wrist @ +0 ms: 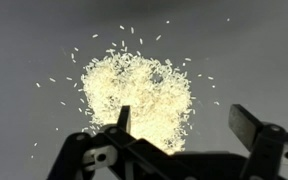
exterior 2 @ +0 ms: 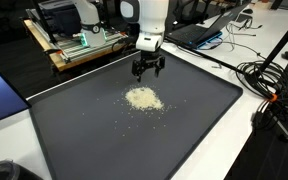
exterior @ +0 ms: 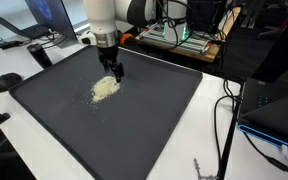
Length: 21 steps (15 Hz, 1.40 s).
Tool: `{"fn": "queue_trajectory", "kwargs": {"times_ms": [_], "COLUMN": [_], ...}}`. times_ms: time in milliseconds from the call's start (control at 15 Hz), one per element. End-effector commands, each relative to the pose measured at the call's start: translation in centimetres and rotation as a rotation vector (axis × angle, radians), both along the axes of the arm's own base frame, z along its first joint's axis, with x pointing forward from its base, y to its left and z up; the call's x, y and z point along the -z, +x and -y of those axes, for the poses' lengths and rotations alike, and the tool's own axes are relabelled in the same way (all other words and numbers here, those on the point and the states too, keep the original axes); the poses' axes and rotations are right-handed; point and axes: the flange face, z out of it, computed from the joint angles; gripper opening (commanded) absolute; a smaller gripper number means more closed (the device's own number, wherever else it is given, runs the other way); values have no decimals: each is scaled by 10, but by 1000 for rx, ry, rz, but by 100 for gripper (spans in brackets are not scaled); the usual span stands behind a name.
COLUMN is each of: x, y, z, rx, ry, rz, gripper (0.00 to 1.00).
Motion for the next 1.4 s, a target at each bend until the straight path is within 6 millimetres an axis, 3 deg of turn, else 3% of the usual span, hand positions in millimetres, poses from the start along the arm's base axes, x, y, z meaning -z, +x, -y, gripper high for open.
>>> {"fn": "queue_trajectory", "kwargs": {"times_ms": [0,667,1333], "x": [23,36,63], "y": [9,36,53], "z": [11,38,41], "rx": [2,-8,-72], "ry": [6,-11,-19], "rz": [-17,17,-5], "gripper": [100,100,100]}}
